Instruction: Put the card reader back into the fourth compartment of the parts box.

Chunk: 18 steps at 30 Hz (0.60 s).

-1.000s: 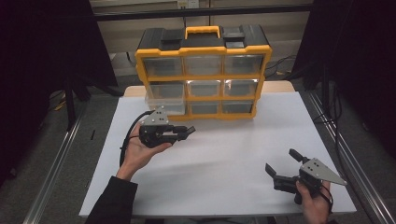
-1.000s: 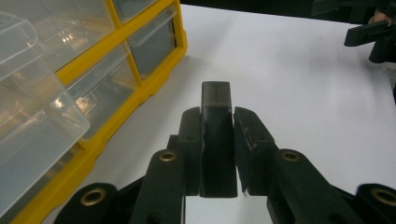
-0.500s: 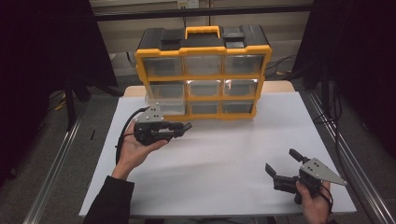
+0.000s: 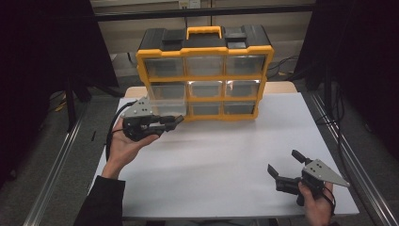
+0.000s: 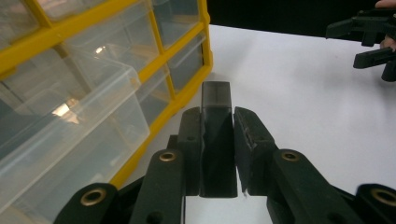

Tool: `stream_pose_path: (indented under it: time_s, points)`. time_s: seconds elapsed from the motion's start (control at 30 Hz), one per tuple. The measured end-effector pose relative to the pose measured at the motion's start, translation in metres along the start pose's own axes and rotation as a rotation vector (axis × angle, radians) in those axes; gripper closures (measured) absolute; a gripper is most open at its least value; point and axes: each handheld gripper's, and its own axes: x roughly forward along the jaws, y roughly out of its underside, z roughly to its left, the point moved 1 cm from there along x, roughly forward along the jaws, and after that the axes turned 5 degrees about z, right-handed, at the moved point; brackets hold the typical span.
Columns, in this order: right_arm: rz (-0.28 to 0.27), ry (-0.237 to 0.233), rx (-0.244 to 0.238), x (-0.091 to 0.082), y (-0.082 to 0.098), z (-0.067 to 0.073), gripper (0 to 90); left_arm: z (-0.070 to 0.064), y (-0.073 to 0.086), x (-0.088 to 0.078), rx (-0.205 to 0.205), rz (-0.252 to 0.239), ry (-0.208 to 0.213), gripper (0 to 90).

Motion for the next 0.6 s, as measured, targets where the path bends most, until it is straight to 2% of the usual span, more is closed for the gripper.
stream_pose_path:
  time_s: [0.13, 0.4, 0.6]
  points:
    - [0.003, -0.001, 0.0, 0.0, 0.0, 0.0, 0.4, 0.004, -0.004, -0.007, -0.005, -0.014, -0.007, 73.7]
    - [0.001, 0.0, 0.004, 0.0, 0.0, 0.0, 0.4, 0.014, -0.01, -0.015, 0.002, 0.006, -0.032, 73.7]
    - [0.002, 0.0, 0.003, 0.0, 0.0, 0.0, 0.4, 0.017, -0.017, -0.02, 0.011, 0.007, -0.043, 73.7]
